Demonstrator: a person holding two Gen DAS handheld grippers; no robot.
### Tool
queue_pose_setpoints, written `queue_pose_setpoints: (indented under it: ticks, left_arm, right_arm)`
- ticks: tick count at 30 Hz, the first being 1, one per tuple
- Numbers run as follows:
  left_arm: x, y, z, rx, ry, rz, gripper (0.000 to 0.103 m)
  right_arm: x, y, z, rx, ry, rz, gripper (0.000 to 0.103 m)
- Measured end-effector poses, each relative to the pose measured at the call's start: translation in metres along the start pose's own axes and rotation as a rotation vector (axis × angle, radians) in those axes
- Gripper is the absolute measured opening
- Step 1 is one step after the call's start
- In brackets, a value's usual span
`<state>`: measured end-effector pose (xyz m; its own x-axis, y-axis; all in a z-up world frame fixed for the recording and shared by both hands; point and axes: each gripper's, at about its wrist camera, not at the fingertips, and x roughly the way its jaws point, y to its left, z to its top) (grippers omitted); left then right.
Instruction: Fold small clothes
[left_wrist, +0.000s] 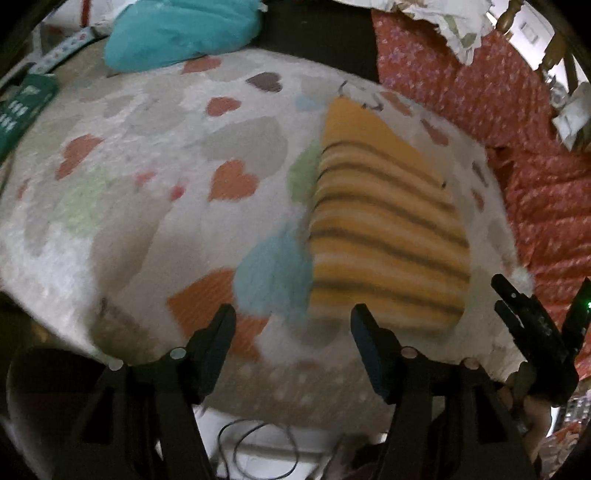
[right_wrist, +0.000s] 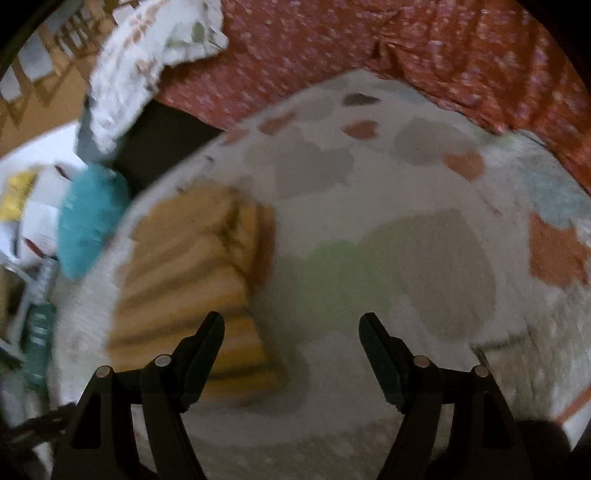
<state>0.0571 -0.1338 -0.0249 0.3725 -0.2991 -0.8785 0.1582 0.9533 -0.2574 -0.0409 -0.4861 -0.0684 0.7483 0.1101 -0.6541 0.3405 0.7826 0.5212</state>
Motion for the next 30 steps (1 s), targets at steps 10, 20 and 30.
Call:
queue_pose_setpoints:
  ticks: [10, 20, 30]
  left_arm:
    - [0.098, -0.016, 0.100, 0.032, 0.120, -0.160, 0.068]
    - [0.133, -0.028, 0.124, -0.031, 0.219, -0.306, 0.049]
    - [0.127, -0.063, 0.208, 0.038, 0.090, -0.144, 0.044]
  right_arm:
    - [0.114, 0.018, 0.067, 0.031, 0.219, 0.153, 0.084]
    - [0.148, 0.040, 0.091, 0.057, 0.296, 0.254, 0.034]
    - [0.150, 0.074, 0.170, -0.054, 0.155, 0.182, 0.043]
